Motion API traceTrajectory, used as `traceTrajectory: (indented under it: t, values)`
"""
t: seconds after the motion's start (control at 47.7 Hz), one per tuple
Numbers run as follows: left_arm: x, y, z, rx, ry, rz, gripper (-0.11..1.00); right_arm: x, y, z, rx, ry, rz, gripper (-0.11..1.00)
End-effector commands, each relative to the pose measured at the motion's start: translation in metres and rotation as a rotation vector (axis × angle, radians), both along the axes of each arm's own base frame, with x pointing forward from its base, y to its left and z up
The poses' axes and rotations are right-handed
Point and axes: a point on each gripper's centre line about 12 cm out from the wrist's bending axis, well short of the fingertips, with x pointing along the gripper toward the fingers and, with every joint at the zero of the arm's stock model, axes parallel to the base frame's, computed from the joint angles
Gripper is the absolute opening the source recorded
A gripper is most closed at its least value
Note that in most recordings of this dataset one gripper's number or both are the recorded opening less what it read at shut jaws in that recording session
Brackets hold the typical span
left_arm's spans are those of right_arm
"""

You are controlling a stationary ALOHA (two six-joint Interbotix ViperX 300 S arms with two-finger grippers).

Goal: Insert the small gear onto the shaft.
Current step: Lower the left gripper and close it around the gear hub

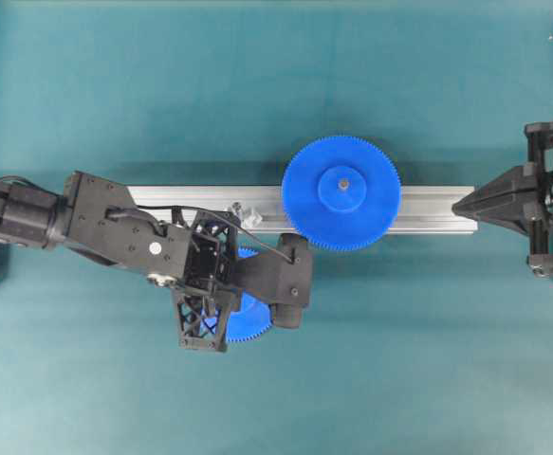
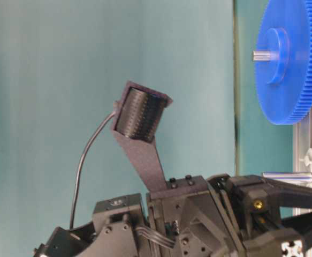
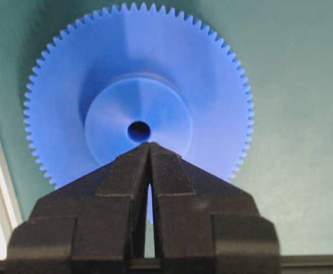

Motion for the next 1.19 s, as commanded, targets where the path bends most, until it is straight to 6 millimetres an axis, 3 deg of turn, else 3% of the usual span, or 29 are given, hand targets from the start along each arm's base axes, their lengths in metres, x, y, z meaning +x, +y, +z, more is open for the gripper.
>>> traceTrajectory:
  t: [0.0, 0.168, 0.377, 0.482, 1.174]
  values:
    - [0.006, -0.003, 0.015, -0.005, -0.047, -0.005, 0.04, 0.002, 0.0, 0.003, 0.009, -0.011, -0.007, 0.03]
    - [0.005, -0.002, 0.009, -0.005, -0.032, 0.003, 0.2, 0.002, 0.0, 0.003, 0.009, -0.011, -0.007, 0.03]
    - [0.009, -0.003, 0.01, -0.01, -0.068, -0.003, 0.77, 0.002, 0.0, 0.003, 0.01, -0.011, -0.007, 0.03]
    - [0.01, -0.003, 0.009, -0.012, -0.079, 0.002, 0.93, 0.001, 0.0, 0.003, 0.009, -0.013, -0.007, 0.03]
    - [0.009, 0.006, -0.007, -0.006, -0.038, 0.022, 0.93, -0.001, 0.0, 0.002, 0.009, -0.007, -0.007, 0.03]
